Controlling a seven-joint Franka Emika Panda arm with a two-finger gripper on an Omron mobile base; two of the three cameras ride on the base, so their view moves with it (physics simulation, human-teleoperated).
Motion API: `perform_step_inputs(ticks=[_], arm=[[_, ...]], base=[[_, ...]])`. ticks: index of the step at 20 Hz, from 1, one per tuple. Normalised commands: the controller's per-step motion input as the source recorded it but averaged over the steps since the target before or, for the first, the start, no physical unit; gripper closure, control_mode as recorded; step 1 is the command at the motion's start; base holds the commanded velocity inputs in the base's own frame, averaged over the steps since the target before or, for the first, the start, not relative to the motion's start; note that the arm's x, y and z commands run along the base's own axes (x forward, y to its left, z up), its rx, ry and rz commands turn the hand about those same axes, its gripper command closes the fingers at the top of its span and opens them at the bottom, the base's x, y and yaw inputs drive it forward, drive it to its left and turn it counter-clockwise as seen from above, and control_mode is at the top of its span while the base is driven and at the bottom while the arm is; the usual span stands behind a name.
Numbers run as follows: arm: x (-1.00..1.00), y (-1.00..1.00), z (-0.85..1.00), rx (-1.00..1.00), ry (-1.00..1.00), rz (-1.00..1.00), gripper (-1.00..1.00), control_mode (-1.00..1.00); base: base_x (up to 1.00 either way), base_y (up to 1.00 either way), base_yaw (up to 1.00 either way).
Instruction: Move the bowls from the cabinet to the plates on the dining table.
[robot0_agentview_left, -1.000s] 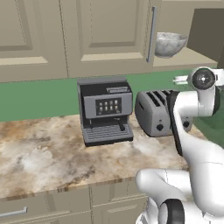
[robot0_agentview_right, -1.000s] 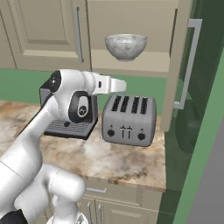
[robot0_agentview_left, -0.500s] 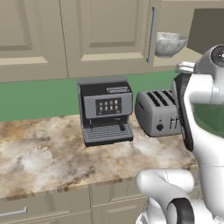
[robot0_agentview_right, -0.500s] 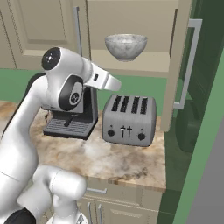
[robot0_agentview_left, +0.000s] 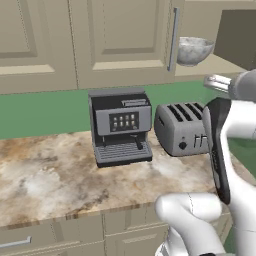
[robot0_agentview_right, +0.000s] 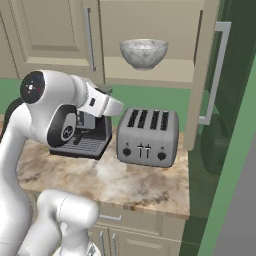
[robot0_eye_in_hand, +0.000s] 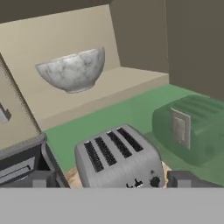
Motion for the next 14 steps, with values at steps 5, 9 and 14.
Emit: perform_step_inputs(ticks=[5,9,14], arm=[[0.00,0.12,0.31,0.04,-0.01,0.16,-1.00,-1.00],[0.02,0.20,0.22,0.09,0.00,0.22,-1.00,-1.00],[0.06,0.28,0.22,0.02,0.00,0.25,-1.00,-1.00]], base=[[0.00,0.00,0.00],[0.00,0.00,0.00],[0.00,0.00,0.00]])
